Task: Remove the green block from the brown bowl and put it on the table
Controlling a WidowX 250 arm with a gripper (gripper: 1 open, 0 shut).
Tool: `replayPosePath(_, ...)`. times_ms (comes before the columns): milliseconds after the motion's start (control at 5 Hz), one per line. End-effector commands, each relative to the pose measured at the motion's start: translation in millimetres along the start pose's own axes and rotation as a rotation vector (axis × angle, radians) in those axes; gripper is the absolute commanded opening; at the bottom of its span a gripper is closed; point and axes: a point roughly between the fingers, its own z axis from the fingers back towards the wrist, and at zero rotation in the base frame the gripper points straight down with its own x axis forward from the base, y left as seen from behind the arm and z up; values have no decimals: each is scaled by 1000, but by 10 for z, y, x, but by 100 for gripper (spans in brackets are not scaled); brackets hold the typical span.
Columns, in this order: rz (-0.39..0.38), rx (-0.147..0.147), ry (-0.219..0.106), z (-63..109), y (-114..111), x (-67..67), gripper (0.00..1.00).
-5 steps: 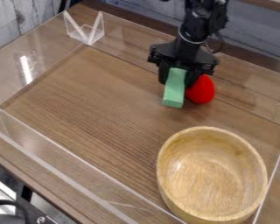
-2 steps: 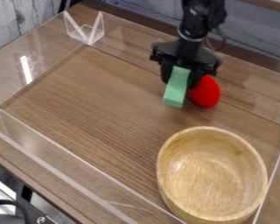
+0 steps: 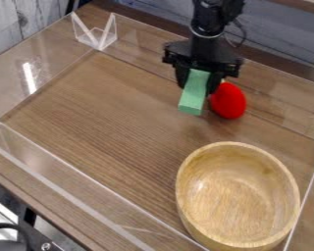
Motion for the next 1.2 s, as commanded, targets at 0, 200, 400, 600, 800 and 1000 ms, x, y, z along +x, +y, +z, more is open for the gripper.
replayPosePath(0,26,-31,-76,292,-16,165,0)
replayPosePath(200,40,-37,-78,345,-23,207,0)
replayPosePath(400,41,-48,-80,395,29,234,0)
replayPosePath(600,42,-58,-80,438,79,257,0)
replayPosePath(800,34,-64,-79,428,133,255,0)
replayPosePath(1000,27,-69,-78,407,191,252,0)
